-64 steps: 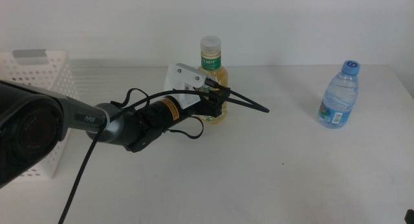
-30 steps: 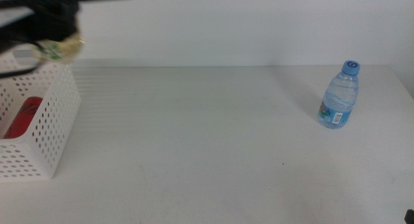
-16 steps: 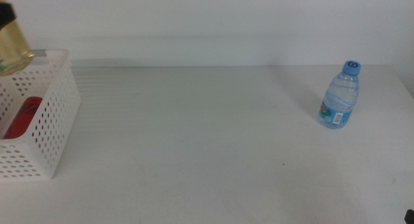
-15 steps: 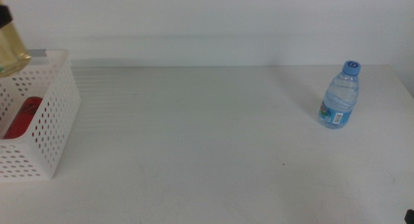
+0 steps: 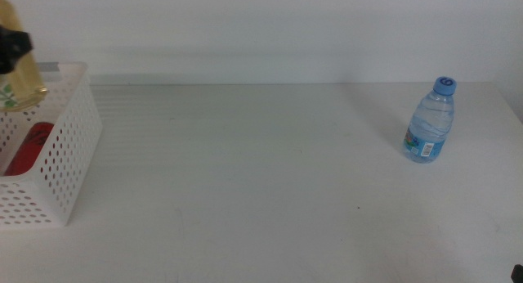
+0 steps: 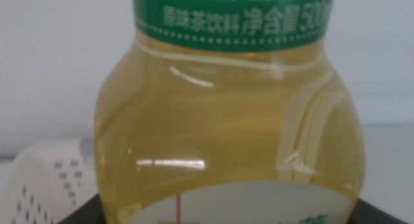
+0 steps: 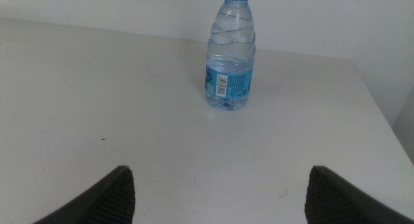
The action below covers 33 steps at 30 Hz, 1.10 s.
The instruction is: Use arms to grab the bottles and put them into the dustbin to the left of the table.
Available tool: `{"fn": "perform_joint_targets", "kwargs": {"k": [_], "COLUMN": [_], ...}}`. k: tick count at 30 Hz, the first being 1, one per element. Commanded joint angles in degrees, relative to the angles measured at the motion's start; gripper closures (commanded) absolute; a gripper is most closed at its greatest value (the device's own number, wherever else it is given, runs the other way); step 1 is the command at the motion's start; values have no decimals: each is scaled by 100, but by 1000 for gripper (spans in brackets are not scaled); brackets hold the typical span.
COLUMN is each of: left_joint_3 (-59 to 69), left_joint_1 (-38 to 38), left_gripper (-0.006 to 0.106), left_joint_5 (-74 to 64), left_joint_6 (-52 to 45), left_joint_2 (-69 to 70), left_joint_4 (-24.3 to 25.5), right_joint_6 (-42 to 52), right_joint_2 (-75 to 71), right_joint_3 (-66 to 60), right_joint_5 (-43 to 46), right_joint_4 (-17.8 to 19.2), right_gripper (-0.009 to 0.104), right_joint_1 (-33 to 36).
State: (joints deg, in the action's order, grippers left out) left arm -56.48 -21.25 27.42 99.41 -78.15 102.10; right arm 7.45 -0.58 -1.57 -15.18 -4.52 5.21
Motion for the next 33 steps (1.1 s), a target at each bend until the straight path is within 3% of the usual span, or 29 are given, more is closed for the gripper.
{"fn": "perform_joint_targets", "kwargs": {"k": [1,6,10,12,14,15,17,18,20,24,28,30,33], "left_joint_3": [-288,-276,-270,-270,-248,-228,-241,-312,-520,-1167,-1791,-2004,-2181], "left_joint_1": [275,739,774,761,706,714,827,918,1008,727,428,345,330], "left_gripper": [94,94,94,94,94,95,98,100,106,106,106,106,106], "left_joint_5": [-491,-1643,-1511,-1492,-1522,-1751,-2593,-3105,-3844,-4959,-6012,-6299,-6460], "left_joint_6": [-607,-953,-913,-1366,-2574,-3412,-5133,-6133,-7885,-10842,-12517,-12887,-12897], "left_joint_2": [258,264,291,298,298,322,327,304,216,-22,-222,-305,-436], "left_joint_4": [243,243,81,-1106,-2418,-3387,-4700,-5681,-7111,-10310,-12222,-12644,-12536], "right_joint_6": [51,51,51,51,51,51,51,51,51,51,51,51,51], "right_joint_2": [-155,-155,-155,-155,-155,-155,-155,-155,-155,-155,-155,-155,-155], "right_joint_3": [38,38,38,38,38,38,38,38,38,38,38,38,38], "right_joint_5": [418,418,418,418,418,418,418,418,418,418,418,418,418], "right_joint_4": [57,57,57,57,57,57,57,57,57,57,57,57,57], "right_gripper": [25,25,25,25,25,25,25,25,25,25,25,25,25], "right_joint_1": [-31,-31,-31,-31,-31,-31,-31,-31,-31,-31,-31,-31,-31]}}
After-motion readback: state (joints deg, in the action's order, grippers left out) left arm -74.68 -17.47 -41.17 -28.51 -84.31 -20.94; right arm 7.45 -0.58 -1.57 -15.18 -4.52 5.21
